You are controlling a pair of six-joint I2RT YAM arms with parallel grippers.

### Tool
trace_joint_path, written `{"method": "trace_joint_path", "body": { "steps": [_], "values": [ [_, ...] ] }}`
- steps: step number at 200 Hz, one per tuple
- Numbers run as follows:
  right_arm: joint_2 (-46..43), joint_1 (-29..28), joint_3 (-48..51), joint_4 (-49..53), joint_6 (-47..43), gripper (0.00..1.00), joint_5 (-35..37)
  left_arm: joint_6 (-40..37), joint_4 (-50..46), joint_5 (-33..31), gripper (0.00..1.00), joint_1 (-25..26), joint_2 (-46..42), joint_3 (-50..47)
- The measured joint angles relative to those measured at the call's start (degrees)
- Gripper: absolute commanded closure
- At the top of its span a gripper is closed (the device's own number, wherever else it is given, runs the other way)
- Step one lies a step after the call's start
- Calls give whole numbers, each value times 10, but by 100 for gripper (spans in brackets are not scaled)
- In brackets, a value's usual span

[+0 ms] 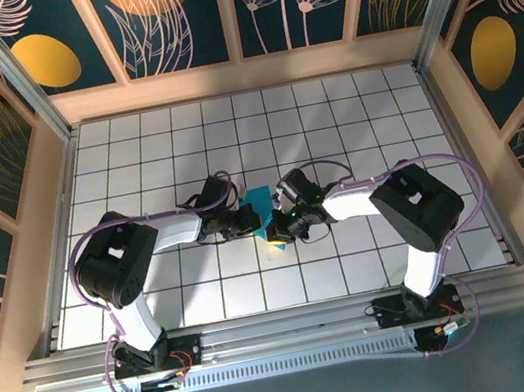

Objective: Fold a paper plane with a square sheet of paper (fold left side to right side)
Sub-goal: Third fold the triangle at the center of the table.

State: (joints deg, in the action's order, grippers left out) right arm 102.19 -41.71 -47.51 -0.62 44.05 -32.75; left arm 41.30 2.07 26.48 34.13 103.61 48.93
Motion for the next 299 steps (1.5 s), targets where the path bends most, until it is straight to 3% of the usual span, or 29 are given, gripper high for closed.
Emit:
{"method": "trace_joint_path", "body": {
  "steps": [57, 129, 173, 213, 241, 267, 299],
  "values": [
    [-1, 0, 7, 1, -1, 100, 2, -8, -6, 0, 100, 0, 2, 4],
    [-85, 9, 99, 12, 0, 100, 2, -12, -10, 0, 100, 1, 2, 6],
    [-130, 29, 116, 68, -9, 100, 14, -2, -5, 5, 100, 1, 2, 4],
    [-178, 72, 113, 84, -44, 72, 32, 38, 29, 20, 100, 0, -1, -15],
    [-189, 92, 104, 64, -82, 59, 49, 59, 28, 22, 88, 1, -5, -15],
    [-187, 91, 90, 33, -123, 52, 67, 70, 15, 19, 80, 1, -20, 8],
    [-154, 90, 65, -8, -170, 52, 78, 68, 3, -4, 70, -10, -67, 37]
  ]
}}
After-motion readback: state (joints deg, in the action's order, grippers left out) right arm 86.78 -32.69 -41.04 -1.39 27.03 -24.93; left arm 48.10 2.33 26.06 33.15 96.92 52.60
